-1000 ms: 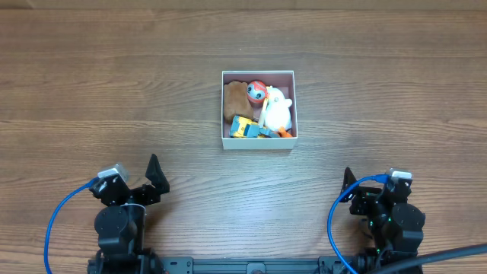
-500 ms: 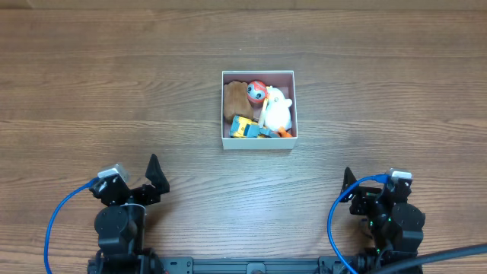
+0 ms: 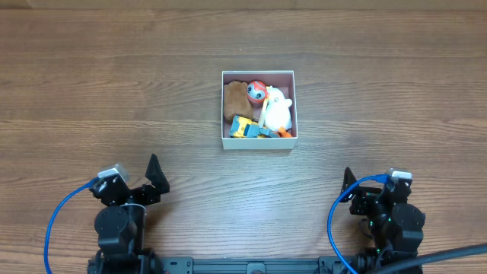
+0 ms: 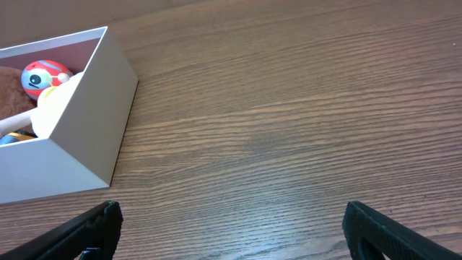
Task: Pack container
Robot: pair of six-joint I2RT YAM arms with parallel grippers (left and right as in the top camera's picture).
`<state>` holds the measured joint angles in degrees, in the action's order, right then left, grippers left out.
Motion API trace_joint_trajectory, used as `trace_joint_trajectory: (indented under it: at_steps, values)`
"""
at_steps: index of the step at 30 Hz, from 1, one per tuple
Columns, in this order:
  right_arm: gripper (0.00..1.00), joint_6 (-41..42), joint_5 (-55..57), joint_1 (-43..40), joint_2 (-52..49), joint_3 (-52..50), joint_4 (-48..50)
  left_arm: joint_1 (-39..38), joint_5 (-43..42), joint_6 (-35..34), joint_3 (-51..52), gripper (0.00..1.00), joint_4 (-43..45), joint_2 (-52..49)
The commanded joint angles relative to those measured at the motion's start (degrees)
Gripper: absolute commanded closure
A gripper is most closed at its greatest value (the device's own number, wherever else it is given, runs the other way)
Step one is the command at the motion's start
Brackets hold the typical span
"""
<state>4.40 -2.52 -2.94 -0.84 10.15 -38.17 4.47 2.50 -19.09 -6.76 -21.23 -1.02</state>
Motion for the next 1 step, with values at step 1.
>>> trace_joint_trajectory:
  at_steps: [1]
  values:
    - [0.00,-0.35,0.52,0.20,0.68,-0.42,0.13,-0.52,-0.63,-0.20,0.50,0.00,0.31,0.76]
